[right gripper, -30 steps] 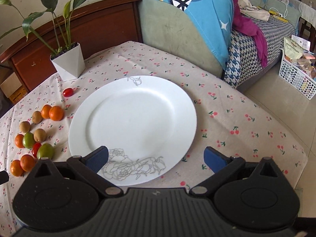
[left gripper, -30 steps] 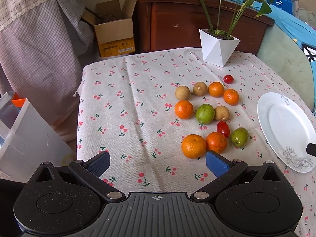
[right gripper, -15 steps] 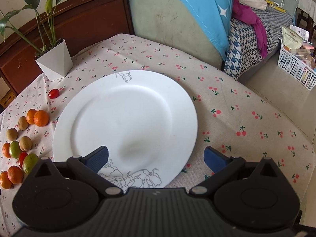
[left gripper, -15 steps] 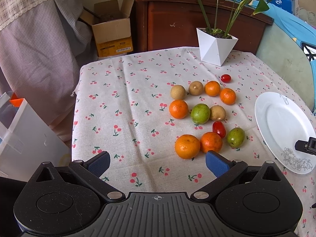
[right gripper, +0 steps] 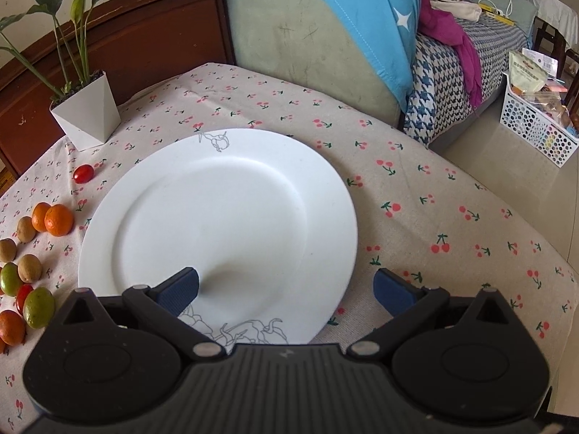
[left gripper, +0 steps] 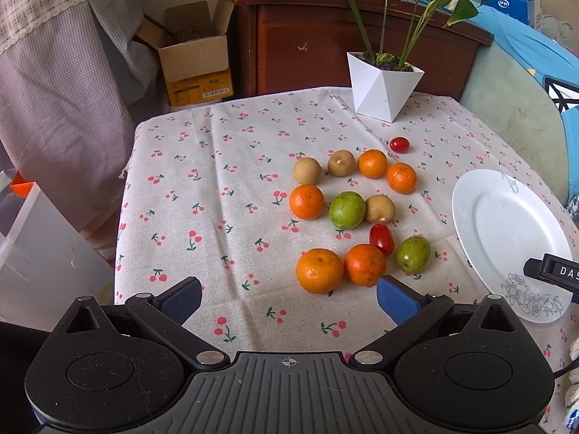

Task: Organize fruits

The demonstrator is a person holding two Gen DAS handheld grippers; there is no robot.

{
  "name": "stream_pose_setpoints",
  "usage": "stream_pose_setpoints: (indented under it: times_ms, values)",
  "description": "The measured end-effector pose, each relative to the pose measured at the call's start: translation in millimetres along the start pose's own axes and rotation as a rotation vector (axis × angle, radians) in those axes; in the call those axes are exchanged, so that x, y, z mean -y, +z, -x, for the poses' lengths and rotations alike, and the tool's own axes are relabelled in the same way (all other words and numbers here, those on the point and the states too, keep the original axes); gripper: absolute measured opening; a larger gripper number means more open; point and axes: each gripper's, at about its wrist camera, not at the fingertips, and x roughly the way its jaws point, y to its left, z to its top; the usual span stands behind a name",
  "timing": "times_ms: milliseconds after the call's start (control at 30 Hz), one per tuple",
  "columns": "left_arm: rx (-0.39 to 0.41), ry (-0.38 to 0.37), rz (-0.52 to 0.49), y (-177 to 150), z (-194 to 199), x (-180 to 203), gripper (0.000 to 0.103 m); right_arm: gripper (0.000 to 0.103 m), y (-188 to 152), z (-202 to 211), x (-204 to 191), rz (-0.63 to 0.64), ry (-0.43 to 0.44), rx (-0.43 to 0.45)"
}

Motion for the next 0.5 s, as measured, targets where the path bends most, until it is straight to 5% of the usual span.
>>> stream_pose_setpoints:
  times_ms: [500]
  values:
    - [-0.028, 0.025, 0.038, -0.5, -9.9, -9.6, 0.103, 0.102, 4.8, -8.5, -30.1, 0.053, 0.031, 0.024]
